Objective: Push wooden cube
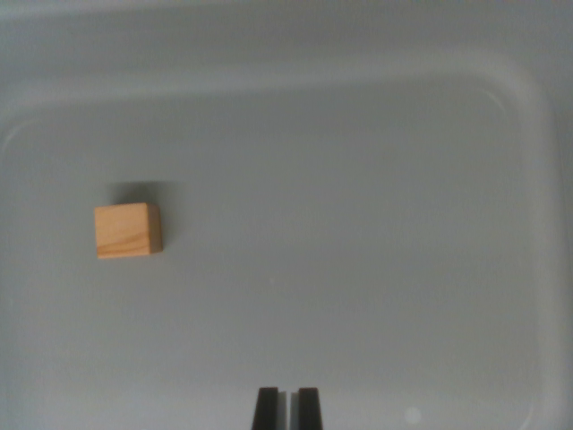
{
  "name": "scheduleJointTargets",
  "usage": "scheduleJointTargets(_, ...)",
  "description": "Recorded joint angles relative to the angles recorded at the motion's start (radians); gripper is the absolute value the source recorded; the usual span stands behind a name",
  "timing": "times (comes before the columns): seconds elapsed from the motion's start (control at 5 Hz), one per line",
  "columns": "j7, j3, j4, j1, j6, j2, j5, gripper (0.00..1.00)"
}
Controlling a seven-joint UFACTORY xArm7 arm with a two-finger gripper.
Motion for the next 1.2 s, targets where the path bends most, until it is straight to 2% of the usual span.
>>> scheduleJointTargets(0.2, 0.000, 0.000, 0.000, 0.0000, 0.000, 0.000, 0.0000, 0.00)
scheduleJointTargets(0.4, 0.004, 0.003, -0.016, 0.0035, -0.023, 0.007, 0.0000, 0.00)
scheduleJointTargets(0.6, 0.004, 0.003, -0.016, 0.0035, -0.023, 0.007, 0.0000, 0.00)
scheduleJointTargets(0.8, 0.008, 0.006, -0.035, 0.0077, -0.050, 0.016, 0.0001, 0.00)
scheduleJointTargets(1.0, 0.008, 0.006, -0.035, 0.0077, -0.050, 0.016, 0.0001, 0.00)
scheduleJointTargets(1.2, 0.014, 0.010, -0.056, 0.0125, -0.081, 0.026, 0.0001, 0.00)
